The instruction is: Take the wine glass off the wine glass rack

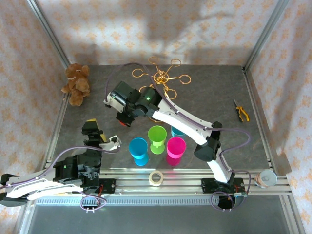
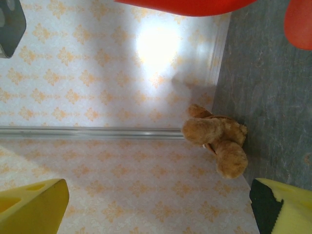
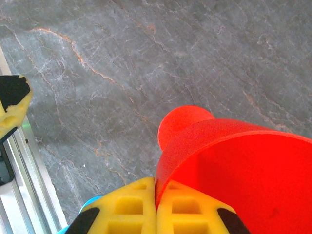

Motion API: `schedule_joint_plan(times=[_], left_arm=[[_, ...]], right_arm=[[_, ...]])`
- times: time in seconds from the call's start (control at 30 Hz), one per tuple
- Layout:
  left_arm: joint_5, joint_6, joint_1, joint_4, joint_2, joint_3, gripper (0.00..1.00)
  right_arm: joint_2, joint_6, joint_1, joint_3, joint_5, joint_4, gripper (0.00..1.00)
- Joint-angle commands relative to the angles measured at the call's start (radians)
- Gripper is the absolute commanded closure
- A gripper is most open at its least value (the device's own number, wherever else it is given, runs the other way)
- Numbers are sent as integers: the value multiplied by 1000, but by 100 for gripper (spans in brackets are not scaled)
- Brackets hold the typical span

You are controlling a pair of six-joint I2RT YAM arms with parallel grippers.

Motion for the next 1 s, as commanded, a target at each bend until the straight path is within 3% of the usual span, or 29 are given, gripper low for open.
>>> schedule_joint_plan(times=[0.0,0.97], left_arm=[[-26,-46,-6,-88,-9,27,2],[-14,-62,25,-145,-41,120,2]], right_arm=[[-56,35,-2,-39,13,39,100],[-69,133,-4,-259,-49,147,100]])
